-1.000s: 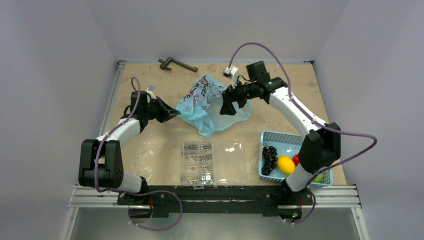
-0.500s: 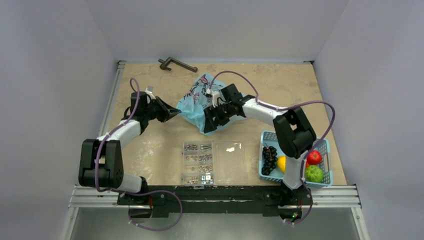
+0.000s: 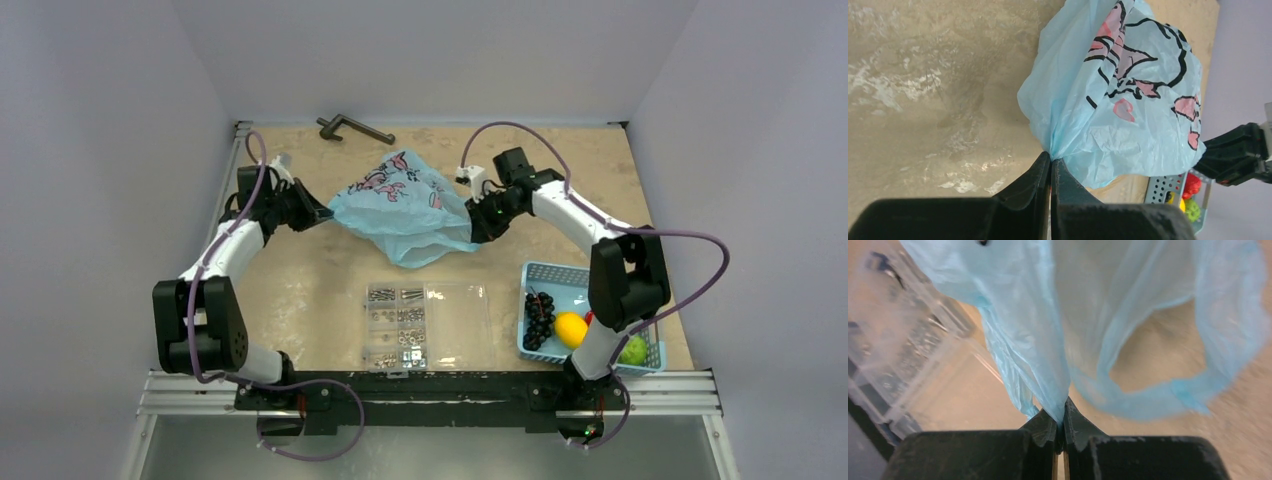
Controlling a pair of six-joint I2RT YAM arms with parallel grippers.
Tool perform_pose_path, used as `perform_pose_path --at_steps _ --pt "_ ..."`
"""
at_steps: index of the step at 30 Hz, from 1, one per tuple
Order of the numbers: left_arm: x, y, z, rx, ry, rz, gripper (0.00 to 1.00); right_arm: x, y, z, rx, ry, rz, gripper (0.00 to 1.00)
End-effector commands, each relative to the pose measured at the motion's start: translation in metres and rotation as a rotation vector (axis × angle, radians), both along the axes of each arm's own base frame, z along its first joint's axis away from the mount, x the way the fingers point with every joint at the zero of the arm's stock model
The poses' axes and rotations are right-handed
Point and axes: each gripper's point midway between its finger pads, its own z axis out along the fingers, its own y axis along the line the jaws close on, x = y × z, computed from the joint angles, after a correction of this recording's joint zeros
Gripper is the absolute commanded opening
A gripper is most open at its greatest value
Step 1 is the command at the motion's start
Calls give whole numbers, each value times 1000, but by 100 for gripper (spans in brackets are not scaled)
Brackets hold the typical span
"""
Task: Place the fake fruits into the plastic bag and tie a complex knot
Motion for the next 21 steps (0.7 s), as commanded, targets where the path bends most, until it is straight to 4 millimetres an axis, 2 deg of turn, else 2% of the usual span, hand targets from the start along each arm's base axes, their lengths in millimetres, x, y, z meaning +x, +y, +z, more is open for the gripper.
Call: perform_pose_path --at_steps 1,5,7,12,16,19,21 --pt "4 18 -11 160 -17 -105 0 -11 -62 -10 -242 -59 109 0" --pt "8 32 -24 204 7 -98 0 -10 -82 -4 -274 -64 140 0" --pt "10 37 -29 193 28 -74 0 -8 -85 4 -262 -69 144 0" --pt "12 39 -41 168 75 -42 0 5 -79 35 -203 -111 137 0" --pt "22 43 -50 167 107 -5 0 7 -71 59 -94 -123 140 0" --pt "35 28 -47 98 88 -24 0 4 -57 76 10 -104 171 0" --pt "46 6 -38 62 44 -102 0 2 -31 97 134 -80 182 0"
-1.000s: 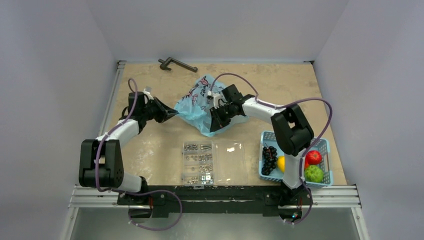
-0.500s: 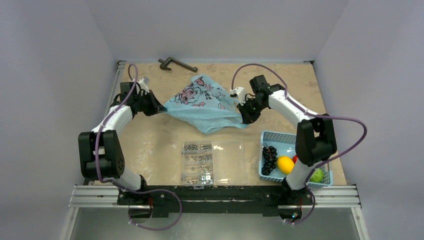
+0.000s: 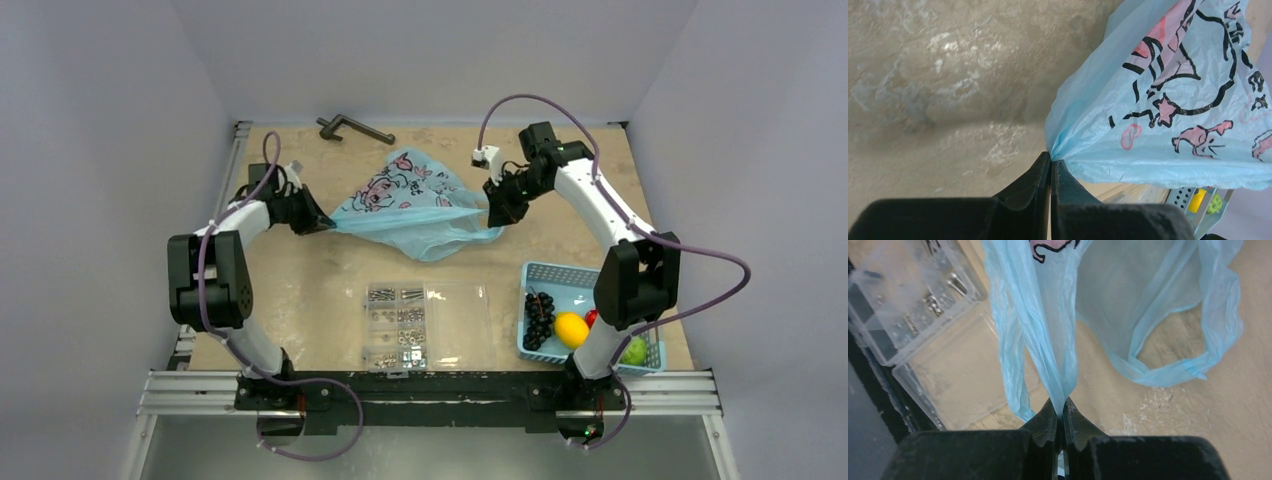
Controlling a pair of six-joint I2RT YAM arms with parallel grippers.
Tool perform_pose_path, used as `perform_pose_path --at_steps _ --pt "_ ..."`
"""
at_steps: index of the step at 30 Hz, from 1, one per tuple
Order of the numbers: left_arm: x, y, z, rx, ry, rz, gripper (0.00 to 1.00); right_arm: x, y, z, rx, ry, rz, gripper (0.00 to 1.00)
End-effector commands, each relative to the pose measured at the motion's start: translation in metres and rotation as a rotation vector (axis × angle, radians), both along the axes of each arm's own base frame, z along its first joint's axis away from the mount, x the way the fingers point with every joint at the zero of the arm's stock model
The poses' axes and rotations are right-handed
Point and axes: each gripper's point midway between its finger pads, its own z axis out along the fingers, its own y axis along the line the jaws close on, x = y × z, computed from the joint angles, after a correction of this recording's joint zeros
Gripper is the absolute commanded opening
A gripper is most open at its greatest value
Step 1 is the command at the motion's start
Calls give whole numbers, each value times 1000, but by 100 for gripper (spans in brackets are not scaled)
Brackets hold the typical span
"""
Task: Place the fake fruits into the plastic bag and tie a complex knot
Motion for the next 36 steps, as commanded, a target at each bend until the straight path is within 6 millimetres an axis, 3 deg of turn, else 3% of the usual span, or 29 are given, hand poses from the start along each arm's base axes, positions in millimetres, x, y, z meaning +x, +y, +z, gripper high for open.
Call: perform_pose_path --at_steps 1,5,6,7,10,12,15,17,21,24,26,30,36 --pt "41 -25 27 -37 -128 -71 0 -12 39 54 238 55 54 0" --pt "53 -59 41 -118 -151 -194 0 -19 89 88 414 60 122 0" --pt "57 -60 52 -137 -186 -204 13 -20 99 97 456 60 129 0" --pt "60 -57 68 -145 -245 -212 34 -20 108 107 498 60 132 0" --pt "57 -34 125 -85 -485 -222 81 -13 128 129 590 38 108 0" --pt "40 -24 158 6 -615 -270 95 -10 139 140 639 21 85 0" --pt "3 -33 195 91 -769 -397 99 -10 154 150 712 25 48 1" --pt "-24 -52 205 85 -823 -462 100 -12 165 156 759 25 27 3" --pt "-69 -99 202 109 -960 -610 100 -8 180 162 819 -21 -19 8" --pt "-81 -123 188 205 -1037 -718 100 -8 189 160 840 15 -17 8" --pt "-77 -130 183 287 -1094 -756 100 -8 192 161 848 36 -15 7" --pt "-48 -135 186 427 -1174 -720 100 -19 191 171 873 54 18 3" --pt "-19 -158 195 421 -1236 -685 100 -44 193 183 899 67 91 4"
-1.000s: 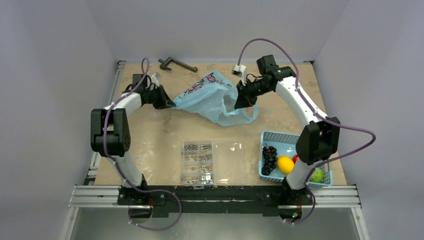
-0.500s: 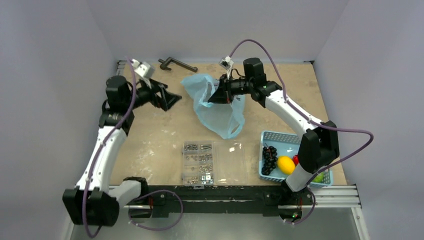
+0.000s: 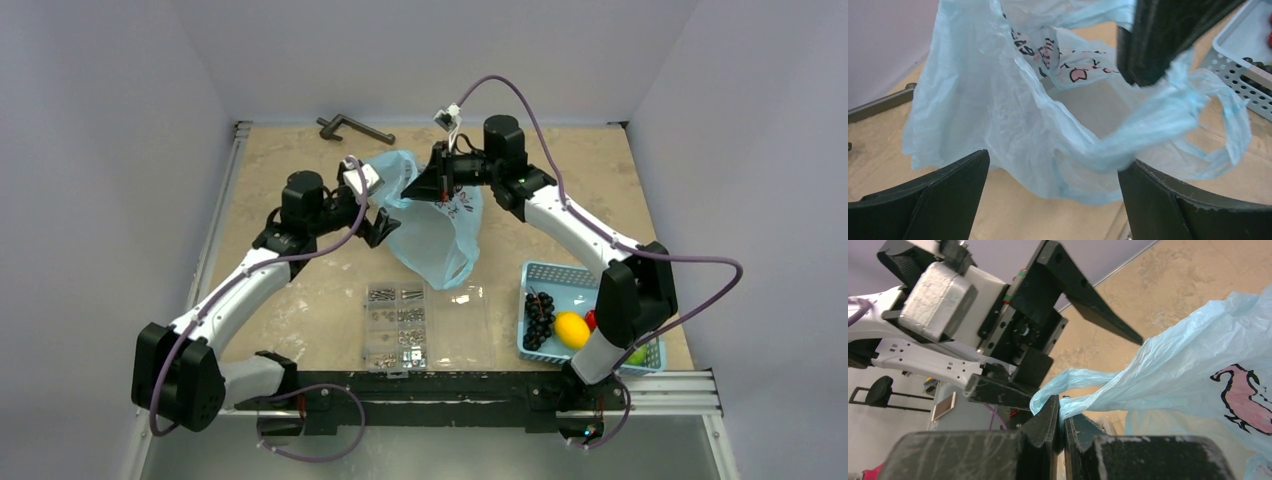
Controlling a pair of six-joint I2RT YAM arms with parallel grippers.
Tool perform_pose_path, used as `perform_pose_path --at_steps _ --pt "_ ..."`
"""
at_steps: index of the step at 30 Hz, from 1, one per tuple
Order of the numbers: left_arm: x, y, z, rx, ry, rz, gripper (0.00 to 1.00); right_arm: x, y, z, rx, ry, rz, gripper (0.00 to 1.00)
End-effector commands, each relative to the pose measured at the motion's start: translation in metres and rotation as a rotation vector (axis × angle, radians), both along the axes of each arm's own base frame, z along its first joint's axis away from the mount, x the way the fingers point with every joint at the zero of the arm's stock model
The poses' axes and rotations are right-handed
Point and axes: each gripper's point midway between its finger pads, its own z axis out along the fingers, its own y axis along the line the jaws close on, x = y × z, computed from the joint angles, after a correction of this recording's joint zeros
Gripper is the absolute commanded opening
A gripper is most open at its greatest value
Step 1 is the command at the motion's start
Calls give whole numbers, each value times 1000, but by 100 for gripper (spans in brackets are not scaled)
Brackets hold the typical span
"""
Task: Place the fake fruits into the plastic bag and tie a complex knot
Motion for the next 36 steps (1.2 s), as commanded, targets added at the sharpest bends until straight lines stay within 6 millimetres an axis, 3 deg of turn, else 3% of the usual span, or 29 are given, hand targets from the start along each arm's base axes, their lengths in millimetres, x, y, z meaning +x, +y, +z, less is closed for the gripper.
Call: perform_pose_path --at_steps 1,2,3,4,5,6,9,12,13,15,21,25,26,27,29,34,36 --pt "36 -16 45 -35 -200 36 100 -28 2 36 75 -67 86 4" --pt "42 -18 46 -48 -180 47 97 -32 1 39 79 -69 104 6" --pt "45 -21 46 -62 -144 51 85 -34 -1 40 77 -68 114 7" --pt "46 -20 48 -77 -102 60 63 -30 -8 41 68 -74 100 8" --pt "47 -19 48 -97 -51 64 28 -20 -19 40 53 -76 66 13" --pt "46 -17 50 -138 14 72 4 -11 -30 40 40 -83 29 24" --pt "37 -9 53 -329 297 127 0 29 -76 30 -65 -147 -158 65" --pt "27 -5 50 -439 488 172 0 68 -119 6 -290 -319 -398 87" --pt "26 -6 51 -463 519 180 0 74 -124 3 -327 -379 -448 97" --pt "24 -9 56 -521 585 191 0 75 -120 -14 -401 -437 -503 99" --pt "24 -19 78 -607 699 183 0 68 -60 -29 -453 -521 -473 99" --pt "10 -19 93 -622 724 121 0 103 -65 -66 -566 -521 -586 99" --pt "8 -16 96 -634 734 111 0 111 -70 -77 -598 -526 -597 99" --pt "5 -12 98 -652 756 109 0 118 -73 -85 -617 -536 -589 92" --pt "3 1 103 -696 793 116 0 122 -82 -101 -641 -532 -547 53" --pt "15 55 112 -813 784 239 0 109 -130 -140 -754 -495 -403 0" --pt "19 77 108 -834 778 312 0 104 -155 -149 -793 -472 -366 0"
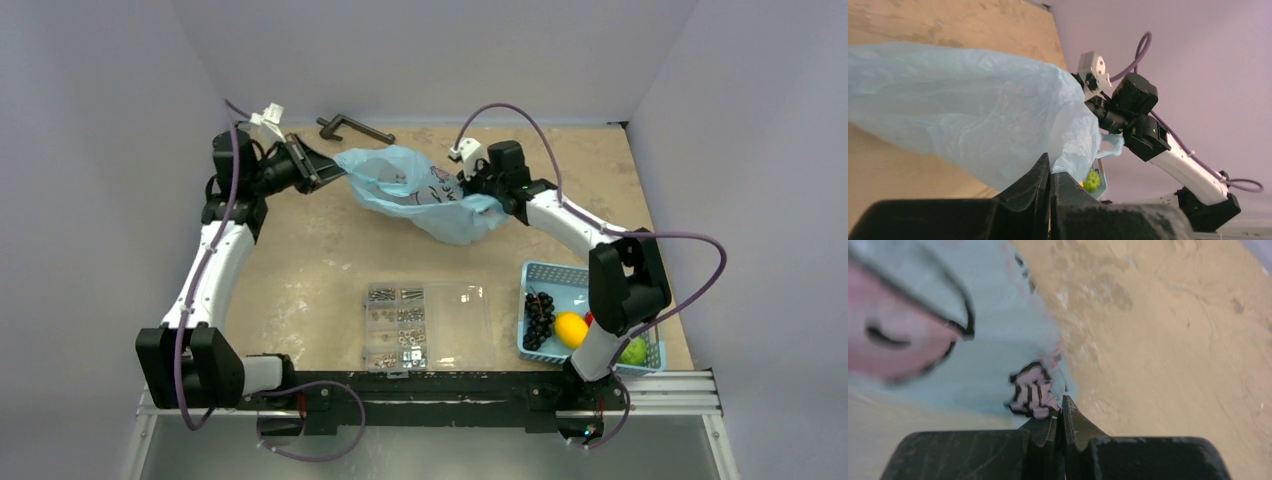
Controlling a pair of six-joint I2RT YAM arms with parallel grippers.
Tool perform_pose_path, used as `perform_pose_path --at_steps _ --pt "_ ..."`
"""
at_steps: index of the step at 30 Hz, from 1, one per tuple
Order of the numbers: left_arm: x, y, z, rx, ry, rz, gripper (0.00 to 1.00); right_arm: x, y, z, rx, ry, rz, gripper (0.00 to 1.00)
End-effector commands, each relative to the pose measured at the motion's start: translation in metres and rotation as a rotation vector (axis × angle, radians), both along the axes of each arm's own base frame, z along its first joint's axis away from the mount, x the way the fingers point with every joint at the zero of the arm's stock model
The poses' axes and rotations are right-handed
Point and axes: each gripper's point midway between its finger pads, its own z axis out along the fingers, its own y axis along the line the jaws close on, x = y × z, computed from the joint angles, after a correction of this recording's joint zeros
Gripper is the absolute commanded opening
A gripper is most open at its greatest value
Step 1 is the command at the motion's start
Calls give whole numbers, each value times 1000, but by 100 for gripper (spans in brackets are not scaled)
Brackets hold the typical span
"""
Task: Place the fake fruits into the plastic bag and tie a complex knot
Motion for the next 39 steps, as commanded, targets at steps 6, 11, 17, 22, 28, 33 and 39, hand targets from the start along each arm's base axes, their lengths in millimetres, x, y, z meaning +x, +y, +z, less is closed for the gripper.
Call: perform_pose_path --at_steps 6,11,17,22,28,33,39 --pt "0 62 -23 69 93 196 0 -45 -42 27 -30 104 310 0" --pt "-13 46 -20 117 87 111 0 -56 -13 73 94 25 415 0" --pt "-53 25 -10 514 -250 -81 96 -76 4 94 206 113 456 0" --pt "-53 18 17 779 -593 -104 100 -88 21 89 263 224 487 0" --pt "-65 -35 6 1000 -848 -267 100 -90 28 82 294 312 470 0" --pt "-109 -70 -13 952 -916 -384 100 -85 30 78 301 367 421 0" --pt "-106 -89 -55 1154 -945 -262 100 -87 36 80 332 394 400 0"
